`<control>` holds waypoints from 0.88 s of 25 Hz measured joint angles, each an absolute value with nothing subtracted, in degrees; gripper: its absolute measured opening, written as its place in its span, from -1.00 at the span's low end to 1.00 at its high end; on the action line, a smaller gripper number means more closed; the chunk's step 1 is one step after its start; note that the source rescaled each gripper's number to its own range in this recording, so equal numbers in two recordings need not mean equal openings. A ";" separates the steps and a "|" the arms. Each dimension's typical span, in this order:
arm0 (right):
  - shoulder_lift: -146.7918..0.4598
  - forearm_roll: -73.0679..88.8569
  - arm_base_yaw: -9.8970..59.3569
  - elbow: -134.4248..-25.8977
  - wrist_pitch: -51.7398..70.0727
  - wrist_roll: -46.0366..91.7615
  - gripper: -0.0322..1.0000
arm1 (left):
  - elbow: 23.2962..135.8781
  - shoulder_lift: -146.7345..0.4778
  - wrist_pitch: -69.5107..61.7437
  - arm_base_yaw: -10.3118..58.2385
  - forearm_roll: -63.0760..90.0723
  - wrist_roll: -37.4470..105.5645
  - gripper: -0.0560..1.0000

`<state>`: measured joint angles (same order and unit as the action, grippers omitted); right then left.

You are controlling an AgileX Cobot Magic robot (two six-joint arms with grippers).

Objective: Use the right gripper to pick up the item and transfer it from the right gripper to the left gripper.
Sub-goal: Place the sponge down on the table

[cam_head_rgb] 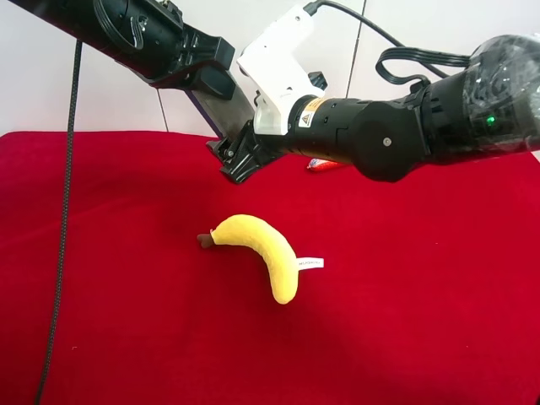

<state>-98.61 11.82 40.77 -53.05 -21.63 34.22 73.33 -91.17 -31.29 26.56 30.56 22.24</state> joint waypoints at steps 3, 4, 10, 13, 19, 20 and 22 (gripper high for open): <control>-98.17 11.93 40.77 -53.05 -21.25 34.22 0.73 | 73.33 -91.17 -31.29 26.56 30.56 22.24 -0.89; -97.64 12.05 40.77 -53.05 -20.82 34.22 0.73 | 73.33 -91.17 -31.29 26.56 30.56 22.24 -0.89; -89.41 12.10 40.77 -53.05 -7.90 34.22 0.74 | 73.33 -91.17 -31.29 26.56 30.56 22.24 -0.89; -84.04 12.77 40.77 -53.05 2.30 33.64 0.74 | 73.33 -91.17 -31.29 26.56 30.56 22.20 -0.89; -71.43 15.03 40.77 -53.04 17.97 27.91 0.74 | 73.33 -91.17 -31.29 26.56 30.56 22.20 -0.89; -68.97 14.69 40.77 -53.04 20.27 26.32 0.74 | 73.33 -91.17 -31.29 26.56 30.56 22.20 -0.89; -64.24 12.77 40.91 -53.04 26.21 21.64 0.74 | 73.33 -91.17 -31.29 26.56 30.56 22.20 -0.89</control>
<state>-64.24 12.77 40.91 -53.04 26.21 21.64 73.33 -91.17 -31.29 26.56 30.56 22.20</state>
